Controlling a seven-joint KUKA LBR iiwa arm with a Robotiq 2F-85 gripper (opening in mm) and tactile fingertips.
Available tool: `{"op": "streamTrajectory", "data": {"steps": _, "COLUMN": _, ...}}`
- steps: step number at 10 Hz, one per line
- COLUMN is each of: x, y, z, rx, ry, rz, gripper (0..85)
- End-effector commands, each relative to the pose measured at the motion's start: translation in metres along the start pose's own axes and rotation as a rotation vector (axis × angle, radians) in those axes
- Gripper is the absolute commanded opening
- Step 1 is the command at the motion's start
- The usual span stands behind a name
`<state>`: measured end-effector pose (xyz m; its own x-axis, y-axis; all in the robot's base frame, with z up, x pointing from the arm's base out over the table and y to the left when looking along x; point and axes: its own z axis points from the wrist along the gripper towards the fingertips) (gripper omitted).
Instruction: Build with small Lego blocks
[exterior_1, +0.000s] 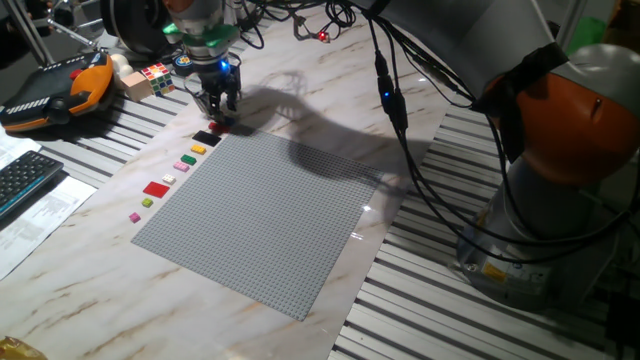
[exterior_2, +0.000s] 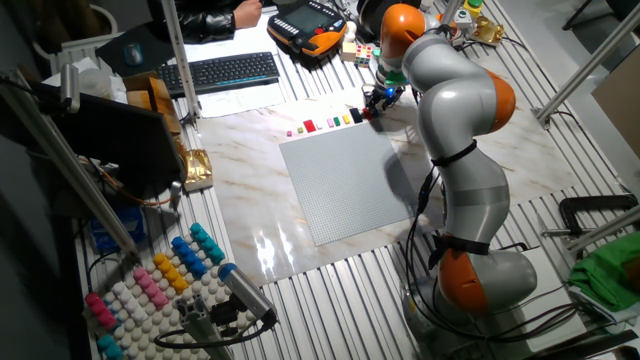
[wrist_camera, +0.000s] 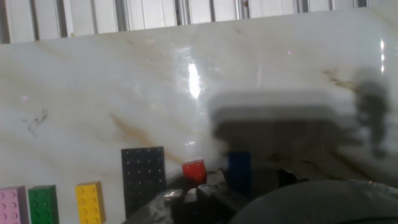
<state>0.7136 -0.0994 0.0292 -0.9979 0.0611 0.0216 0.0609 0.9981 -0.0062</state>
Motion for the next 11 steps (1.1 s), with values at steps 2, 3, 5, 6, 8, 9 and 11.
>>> {"op": "streamTrajectory", "data": {"steps": 2, "x": 0.001, "y": 0.0, "z": 0.0, "rx": 0.0, "ry": 0.001, "rz": -0.012, "gripper": 49.0}}
{"op": "streamTrajectory", "data": {"steps": 3, "x": 0.002, "y": 0.001, "z": 0.003, "rx": -0.006, "ry": 0.001, "rz": -0.013, "gripper": 48.0}}
{"op": "streamTrajectory", "data": {"steps": 5, "x": 0.0, "y": 0.004, "z": 0.008, "rx": -0.003, "ry": -0.018, "rz": -0.008, "gripper": 48.0}}
{"op": "streamTrajectory", "data": {"steps": 6, "x": 0.0, "y": 0.004, "z": 0.01, "rx": -0.009, "ry": -0.017, "rz": -0.006, "gripper": 48.0}}
{"op": "streamTrajectory", "data": {"steps": 8, "x": 0.002, "y": 0.006, "z": 0.009, "rx": -0.005, "ry": -0.022, "rz": 0.003, "gripper": 47.7}}
{"op": "streamTrajectory", "data": {"steps": 9, "x": 0.002, "y": 0.006, "z": 0.009, "rx": -0.006, "ry": -0.017, "rz": 0.001, "gripper": 47.7}}
{"op": "streamTrajectory", "data": {"steps": 11, "x": 0.003, "y": 0.007, "z": 0.006, "rx": -0.003, "ry": -0.013, "rz": 0.001, "gripper": 47.3}}
